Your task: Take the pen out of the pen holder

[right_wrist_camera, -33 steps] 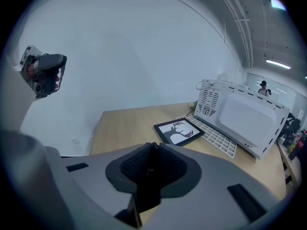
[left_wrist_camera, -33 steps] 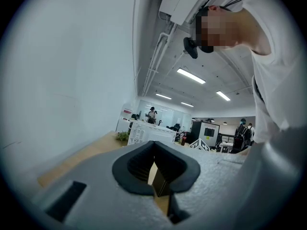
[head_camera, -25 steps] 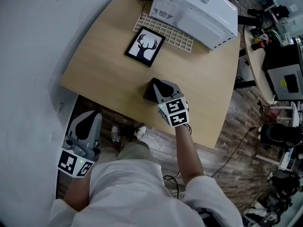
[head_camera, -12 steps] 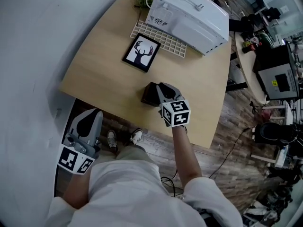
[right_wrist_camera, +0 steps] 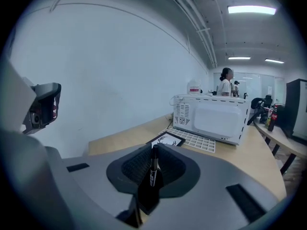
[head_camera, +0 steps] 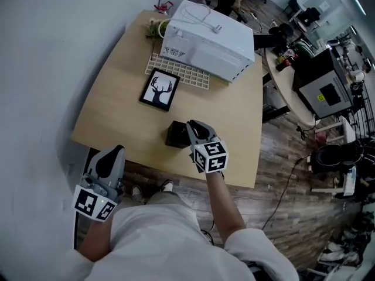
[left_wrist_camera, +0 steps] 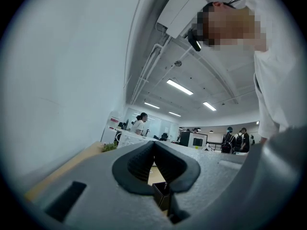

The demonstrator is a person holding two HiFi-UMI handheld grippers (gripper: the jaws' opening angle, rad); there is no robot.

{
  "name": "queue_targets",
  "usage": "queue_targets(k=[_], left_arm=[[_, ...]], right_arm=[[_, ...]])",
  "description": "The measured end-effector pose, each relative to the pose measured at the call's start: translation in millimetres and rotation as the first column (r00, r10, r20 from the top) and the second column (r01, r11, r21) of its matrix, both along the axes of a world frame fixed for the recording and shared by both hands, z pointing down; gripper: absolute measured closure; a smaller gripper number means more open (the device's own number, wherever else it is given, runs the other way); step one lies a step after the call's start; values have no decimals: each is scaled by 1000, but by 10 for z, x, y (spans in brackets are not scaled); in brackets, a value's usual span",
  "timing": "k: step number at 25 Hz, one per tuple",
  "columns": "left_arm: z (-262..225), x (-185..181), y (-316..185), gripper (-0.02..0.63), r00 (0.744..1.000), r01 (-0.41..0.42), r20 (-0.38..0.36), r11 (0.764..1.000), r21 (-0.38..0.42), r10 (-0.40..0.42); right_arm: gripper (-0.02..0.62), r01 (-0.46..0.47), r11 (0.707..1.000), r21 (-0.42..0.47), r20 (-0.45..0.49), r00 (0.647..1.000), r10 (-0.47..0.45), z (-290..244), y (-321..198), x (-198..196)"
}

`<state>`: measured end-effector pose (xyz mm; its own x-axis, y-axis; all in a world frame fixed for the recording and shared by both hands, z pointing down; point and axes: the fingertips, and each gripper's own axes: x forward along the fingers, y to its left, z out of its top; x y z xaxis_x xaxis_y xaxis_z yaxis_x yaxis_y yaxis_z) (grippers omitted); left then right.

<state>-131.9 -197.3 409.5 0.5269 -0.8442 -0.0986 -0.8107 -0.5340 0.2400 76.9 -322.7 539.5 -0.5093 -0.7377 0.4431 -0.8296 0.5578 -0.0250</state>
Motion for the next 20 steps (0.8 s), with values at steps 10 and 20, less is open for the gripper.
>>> queue_targets(k=[10,20], left_arm=[[-280,83,-93,592,998,-64,10,993,96,64],[-524,79,-152,592,997,-72,10,985,157,72]], right_arm=[[552,-80,992,94,76,994,73,-483,103,166],[552,-103,973,205,128,989,78,-1170,297,313]])
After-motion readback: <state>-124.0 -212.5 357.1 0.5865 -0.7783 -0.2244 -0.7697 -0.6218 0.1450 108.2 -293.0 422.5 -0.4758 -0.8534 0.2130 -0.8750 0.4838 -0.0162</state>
